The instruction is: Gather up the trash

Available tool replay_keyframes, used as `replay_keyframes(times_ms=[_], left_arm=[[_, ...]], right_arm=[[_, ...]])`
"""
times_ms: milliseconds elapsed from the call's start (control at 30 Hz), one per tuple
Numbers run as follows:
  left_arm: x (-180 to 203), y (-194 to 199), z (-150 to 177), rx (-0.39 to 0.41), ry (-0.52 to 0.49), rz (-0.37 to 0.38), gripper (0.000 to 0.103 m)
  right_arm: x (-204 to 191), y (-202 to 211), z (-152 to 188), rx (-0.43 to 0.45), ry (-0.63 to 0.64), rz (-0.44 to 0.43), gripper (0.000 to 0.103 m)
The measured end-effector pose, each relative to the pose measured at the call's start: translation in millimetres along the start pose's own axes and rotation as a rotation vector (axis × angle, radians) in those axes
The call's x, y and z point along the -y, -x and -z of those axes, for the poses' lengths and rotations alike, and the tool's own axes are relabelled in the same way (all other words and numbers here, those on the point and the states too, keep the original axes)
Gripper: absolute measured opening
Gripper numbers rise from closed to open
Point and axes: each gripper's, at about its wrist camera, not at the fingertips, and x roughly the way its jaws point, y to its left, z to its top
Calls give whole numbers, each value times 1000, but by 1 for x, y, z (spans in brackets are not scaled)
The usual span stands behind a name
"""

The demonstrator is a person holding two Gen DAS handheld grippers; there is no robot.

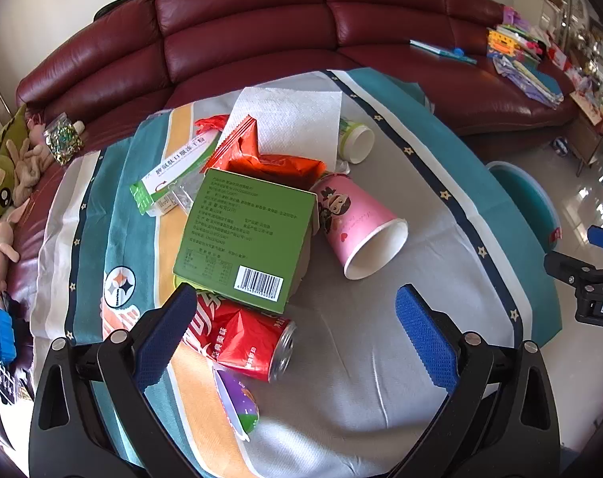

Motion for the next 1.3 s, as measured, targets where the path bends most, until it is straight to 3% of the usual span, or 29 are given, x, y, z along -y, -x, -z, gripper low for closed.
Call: replay_keyframes(times_ms=[1300], left_arm=[[20,6,1,-3,-43,24,100]], right_arm=[[15,-7,17,-26,-41,-6,97]])
